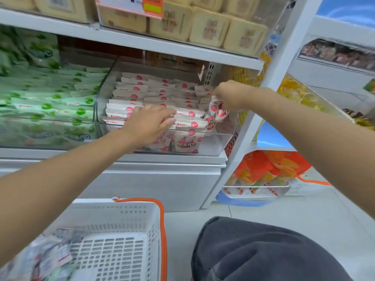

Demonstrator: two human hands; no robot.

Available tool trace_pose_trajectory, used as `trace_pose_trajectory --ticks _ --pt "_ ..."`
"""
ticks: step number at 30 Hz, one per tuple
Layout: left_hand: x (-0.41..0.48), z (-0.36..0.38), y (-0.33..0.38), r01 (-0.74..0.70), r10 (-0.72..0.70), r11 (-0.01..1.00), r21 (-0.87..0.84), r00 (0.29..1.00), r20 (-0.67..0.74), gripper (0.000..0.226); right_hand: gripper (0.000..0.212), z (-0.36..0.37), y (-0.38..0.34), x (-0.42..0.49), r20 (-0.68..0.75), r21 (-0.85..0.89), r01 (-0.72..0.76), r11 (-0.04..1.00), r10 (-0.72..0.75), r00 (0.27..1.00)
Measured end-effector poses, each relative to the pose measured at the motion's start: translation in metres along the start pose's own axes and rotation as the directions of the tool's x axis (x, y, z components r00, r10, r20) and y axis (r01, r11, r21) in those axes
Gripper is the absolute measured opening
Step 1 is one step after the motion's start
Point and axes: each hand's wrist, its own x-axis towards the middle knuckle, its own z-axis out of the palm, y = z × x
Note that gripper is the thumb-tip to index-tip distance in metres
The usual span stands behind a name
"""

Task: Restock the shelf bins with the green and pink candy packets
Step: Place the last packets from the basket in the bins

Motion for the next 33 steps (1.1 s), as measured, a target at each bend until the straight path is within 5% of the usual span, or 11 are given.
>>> trace_pose_trajectory --ticks 3,7,15,20,30,33 --pt "0.0 0.001 -0.001 -0.003 0.003 1.0 0.021 1.0 0.005 0.047 0.021 -0.01 0.001 -0.002 0.002 -0.012 0.021 1.0 -0.021 1.0" --pt "-0.001 0.001 0.0 -0.012 0.013 0.999 0.052 1.0 -0.015 0.047 0.053 0.002 -0.009 -0.001 0.062 -0.022 0.026 0.999 -0.025 0.998" --pt "-0.004 0.0 -0.001 -0.039 0.04 0.998 0.052 0.999 -0.004 0.047 0.029 0.041 -0.02 0.005 0.126 0.111 0.0 0.994 -0.014 0.992" --pt "-0.004 0.002 -0.001 -0.049 0.051 0.996 0.077 0.998 -0.022 0.048 0.033 0.029 -0.011 0.008 -0.004 0.12 -0.052 0.991 0.053 0.999" --pt "-0.005 0.003 -0.002 -0.045 0.047 0.996 0.084 0.999 -0.023 0.049 0.026 0.023 -0.019 0.006 -0.025 0.2 -0.151 0.968 0.159 0.987" --pt "-0.005 0.004 -0.002 -0.047 0.05 0.995 0.09 0.998 -0.033 0.048 0.012 0.019 -0.021 -0.002 0.254 0.38 -0.274 0.883 0.185 0.949"
